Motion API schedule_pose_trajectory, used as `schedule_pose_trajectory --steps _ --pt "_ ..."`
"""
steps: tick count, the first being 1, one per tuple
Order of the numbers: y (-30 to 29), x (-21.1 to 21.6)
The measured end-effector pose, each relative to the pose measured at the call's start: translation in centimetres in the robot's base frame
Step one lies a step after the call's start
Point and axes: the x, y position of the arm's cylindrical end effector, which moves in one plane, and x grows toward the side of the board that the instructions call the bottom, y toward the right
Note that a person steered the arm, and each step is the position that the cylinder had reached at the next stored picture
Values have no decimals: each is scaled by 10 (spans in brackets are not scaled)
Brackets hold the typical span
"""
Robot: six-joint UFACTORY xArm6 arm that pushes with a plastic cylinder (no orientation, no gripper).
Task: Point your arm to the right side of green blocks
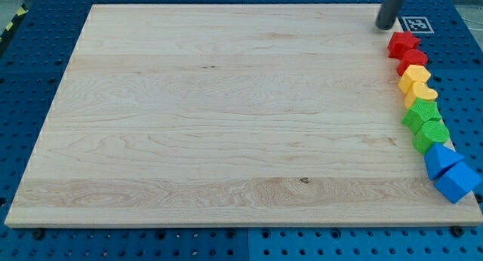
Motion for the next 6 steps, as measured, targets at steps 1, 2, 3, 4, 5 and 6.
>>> schedule_pose_trajectory --steps 1,2,3,4,5,6 --pt "50 -4" --pt "65 0" --pt "65 35" --pt "65 86" --pt "65 134" --pt "65 164"
